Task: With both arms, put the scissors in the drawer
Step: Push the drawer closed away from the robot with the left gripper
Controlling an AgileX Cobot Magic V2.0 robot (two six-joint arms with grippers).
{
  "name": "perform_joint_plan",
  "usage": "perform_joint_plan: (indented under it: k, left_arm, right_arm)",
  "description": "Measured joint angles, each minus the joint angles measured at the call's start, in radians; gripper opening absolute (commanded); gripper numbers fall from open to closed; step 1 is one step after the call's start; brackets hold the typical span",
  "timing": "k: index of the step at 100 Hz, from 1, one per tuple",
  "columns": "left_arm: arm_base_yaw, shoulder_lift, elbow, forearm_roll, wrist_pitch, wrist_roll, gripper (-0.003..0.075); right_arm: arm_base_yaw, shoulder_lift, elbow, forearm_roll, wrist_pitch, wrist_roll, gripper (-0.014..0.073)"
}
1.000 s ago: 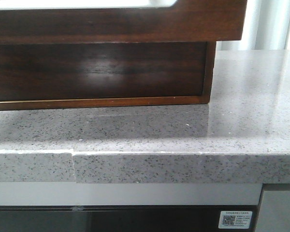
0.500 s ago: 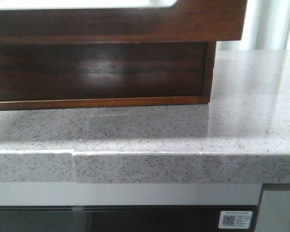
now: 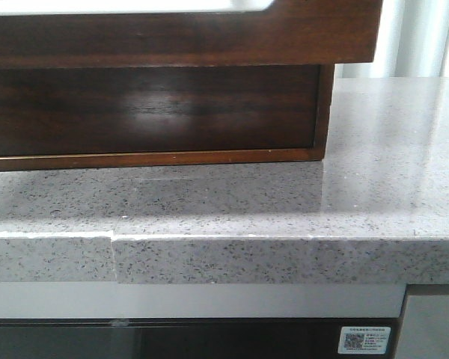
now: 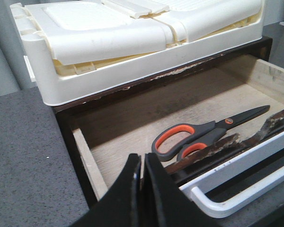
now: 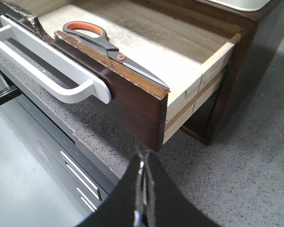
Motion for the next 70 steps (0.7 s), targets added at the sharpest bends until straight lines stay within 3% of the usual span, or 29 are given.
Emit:
perform_joint_plan:
  k: [10, 29, 50, 70]
  left_arm:
    - [0.029, -0.048, 0.078, 0.076, -0.076, -0.040, -0.0020]
    - [0.099, -0.236, 0.413, 0.232, -0.307, -0.198, -0.0020]
    - [0.157, -0.462, 0.767, 0.262, -0.558, -0.317, -0.0020]
    - [0.191, -0.501, 0.830, 0.262, -0.615, -0.379, -0.0020]
  right_arm:
    - [0.000, 0.000, 0.000, 0.000, 0.000, 0.000, -0.0069]
    - [0.000, 0.000, 0.000, 0.000, 0.001, 0.002, -0.0069]
    - [0.000, 0.000, 0.000, 0.000, 0.001, 0.002, -0.0069]
    - [0.000, 0.000, 0.000, 0.000, 0.002, 0.002, -0.0069]
